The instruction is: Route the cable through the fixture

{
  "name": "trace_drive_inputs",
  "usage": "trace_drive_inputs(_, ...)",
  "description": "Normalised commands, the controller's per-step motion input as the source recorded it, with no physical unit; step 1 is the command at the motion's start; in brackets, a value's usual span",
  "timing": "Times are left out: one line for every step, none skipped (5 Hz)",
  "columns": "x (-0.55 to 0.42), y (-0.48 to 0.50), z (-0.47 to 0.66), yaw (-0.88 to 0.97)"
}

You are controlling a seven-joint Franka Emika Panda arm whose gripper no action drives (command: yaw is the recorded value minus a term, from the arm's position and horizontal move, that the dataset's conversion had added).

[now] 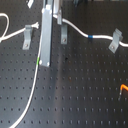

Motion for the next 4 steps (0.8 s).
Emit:
trace_drive_inputs(-0.013, -0.24, -0.3, -0.39)
trace_drive_inputs(-0.009, -0.215, -0.19, -0.49)
trace_drive_inputs(0.003, -0.127, -0.12, -0.36)
trace_drive_inputs(0.0, 0.001, 0.1, 0.02)
